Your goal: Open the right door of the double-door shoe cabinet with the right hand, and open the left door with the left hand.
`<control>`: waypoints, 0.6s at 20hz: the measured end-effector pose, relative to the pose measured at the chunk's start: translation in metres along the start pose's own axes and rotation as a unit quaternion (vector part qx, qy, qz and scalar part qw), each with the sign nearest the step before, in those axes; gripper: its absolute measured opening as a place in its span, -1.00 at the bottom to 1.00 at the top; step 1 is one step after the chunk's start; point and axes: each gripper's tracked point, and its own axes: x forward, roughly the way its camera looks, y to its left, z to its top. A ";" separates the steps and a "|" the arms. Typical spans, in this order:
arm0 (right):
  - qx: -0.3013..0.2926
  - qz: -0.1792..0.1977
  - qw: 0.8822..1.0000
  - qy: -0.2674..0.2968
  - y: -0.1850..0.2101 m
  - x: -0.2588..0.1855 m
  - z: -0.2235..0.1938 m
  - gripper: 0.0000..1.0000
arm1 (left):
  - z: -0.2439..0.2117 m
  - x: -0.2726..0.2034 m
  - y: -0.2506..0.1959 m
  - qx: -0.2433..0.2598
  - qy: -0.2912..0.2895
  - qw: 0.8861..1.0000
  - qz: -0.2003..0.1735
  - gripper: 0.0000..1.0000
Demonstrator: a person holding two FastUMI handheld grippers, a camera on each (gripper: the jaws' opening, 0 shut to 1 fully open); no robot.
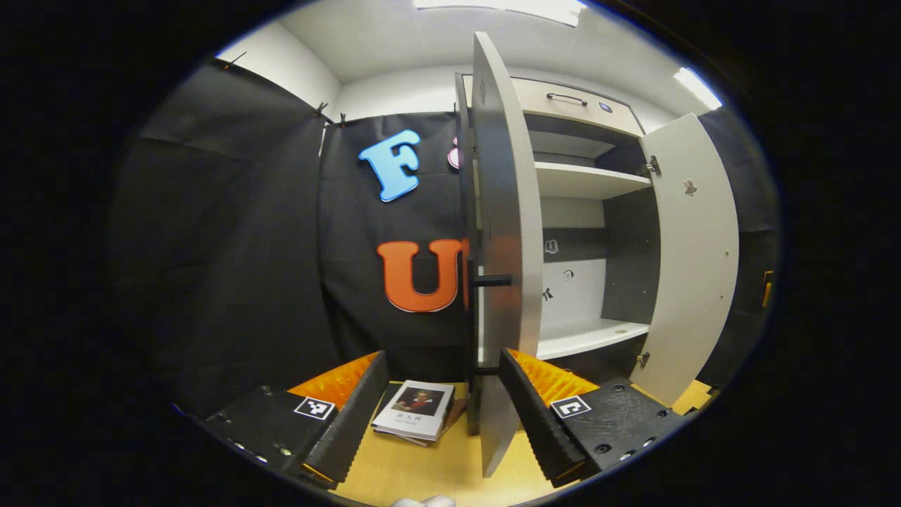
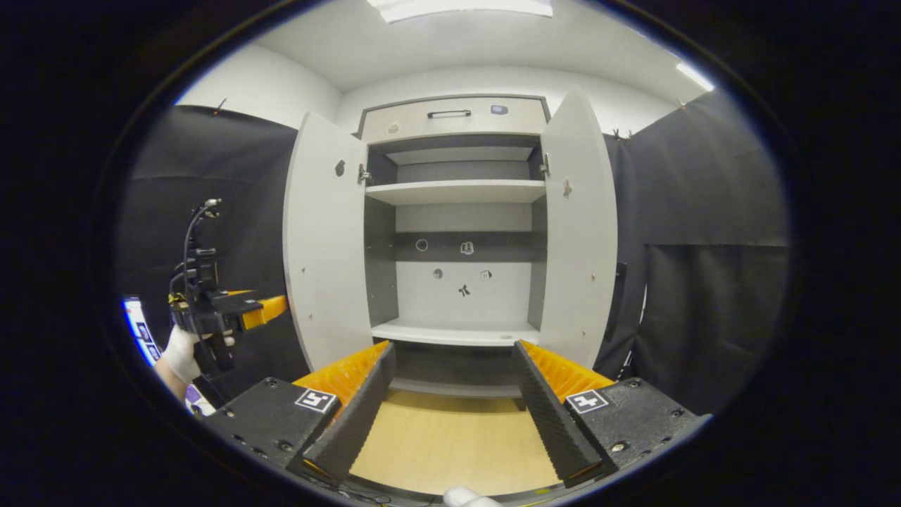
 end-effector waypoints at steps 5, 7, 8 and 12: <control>-0.002 -0.011 1.000 -0.003 -0.009 -0.003 0.004 1.00 | -0.004 -0.038 -0.001 -0.010 0.014 1.000 0.023 0.89; -0.006 -0.015 1.000 -0.005 -0.014 -0.004 0.007 1.00 | 0.003 -0.056 -0.009 -0.011 0.010 0.999 0.028 0.90; -0.006 -0.017 1.000 -0.008 -0.018 -0.006 0.009 1.00 | 0.009 -0.065 -0.016 -0.011 0.005 1.000 0.026 0.90; -0.003 -0.022 1.000 -0.016 -0.037 -0.011 0.016 1.00 | 0.037 -0.092 -0.050 0.004 -0.011 1.000 0.020 0.89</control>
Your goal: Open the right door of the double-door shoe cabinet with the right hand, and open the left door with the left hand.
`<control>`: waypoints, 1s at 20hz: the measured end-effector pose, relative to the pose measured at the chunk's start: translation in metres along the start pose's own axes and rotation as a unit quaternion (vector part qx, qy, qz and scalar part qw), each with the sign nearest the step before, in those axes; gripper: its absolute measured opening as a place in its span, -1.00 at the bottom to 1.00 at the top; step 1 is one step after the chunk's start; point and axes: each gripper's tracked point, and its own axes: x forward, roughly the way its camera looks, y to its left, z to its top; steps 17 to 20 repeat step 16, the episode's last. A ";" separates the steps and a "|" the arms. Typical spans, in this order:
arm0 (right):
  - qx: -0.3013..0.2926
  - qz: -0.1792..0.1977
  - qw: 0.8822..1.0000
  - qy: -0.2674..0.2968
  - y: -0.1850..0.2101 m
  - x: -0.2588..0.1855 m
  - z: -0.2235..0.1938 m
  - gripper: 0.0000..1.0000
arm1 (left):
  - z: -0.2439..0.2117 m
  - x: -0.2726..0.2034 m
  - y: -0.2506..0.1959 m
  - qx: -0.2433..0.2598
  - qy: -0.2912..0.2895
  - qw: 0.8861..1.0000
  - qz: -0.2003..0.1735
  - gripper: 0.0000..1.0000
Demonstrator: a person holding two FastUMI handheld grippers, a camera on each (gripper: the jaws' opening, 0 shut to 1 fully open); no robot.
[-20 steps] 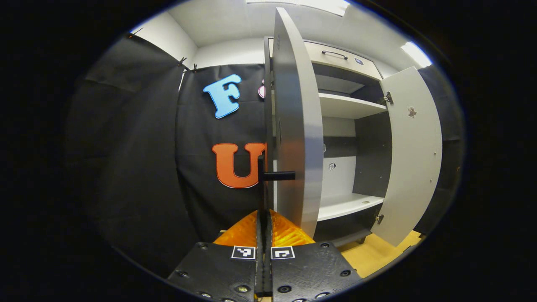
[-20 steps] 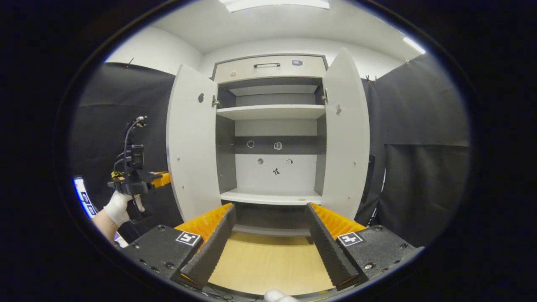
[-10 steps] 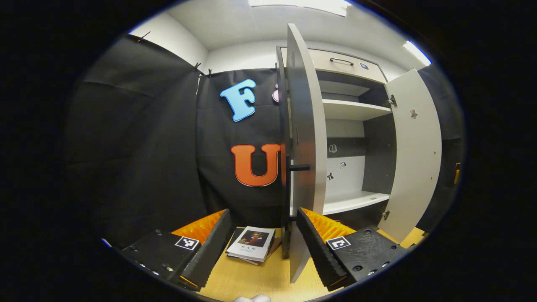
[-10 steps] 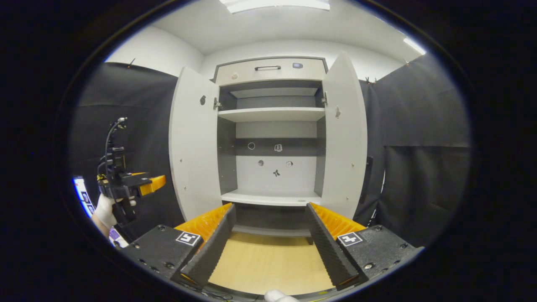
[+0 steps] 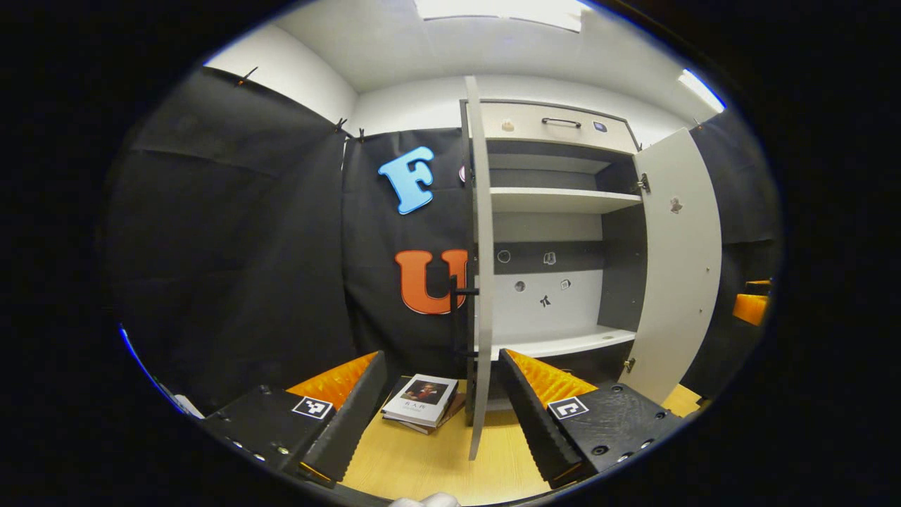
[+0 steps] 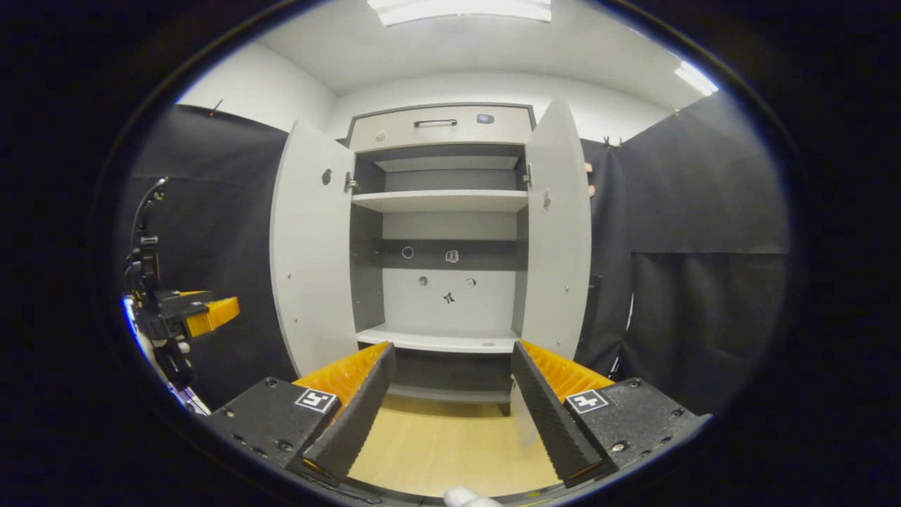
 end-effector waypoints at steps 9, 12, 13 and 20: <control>-0.001 0.007 1.000 -0.004 -0.053 0.003 0.008 1.00 | 0.033 -0.030 -0.122 -0.002 -0.016 0.999 -0.046 0.92; 0.003 0.008 1.000 -0.004 -0.068 0.004 0.008 1.00 | 0.032 -0.035 -0.143 -0.018 -0.015 0.999 -0.047 0.92; 0.003 0.007 1.000 -0.005 -0.073 0.004 0.009 1.00 | 0.030 -0.035 -0.149 -0.018 -0.013 0.999 -0.048 0.92; 0.009 0.011 1.000 -0.004 -0.078 0.006 0.007 1.00 | 0.026 -0.040 -0.148 -0.015 -0.008 0.999 -0.038 0.93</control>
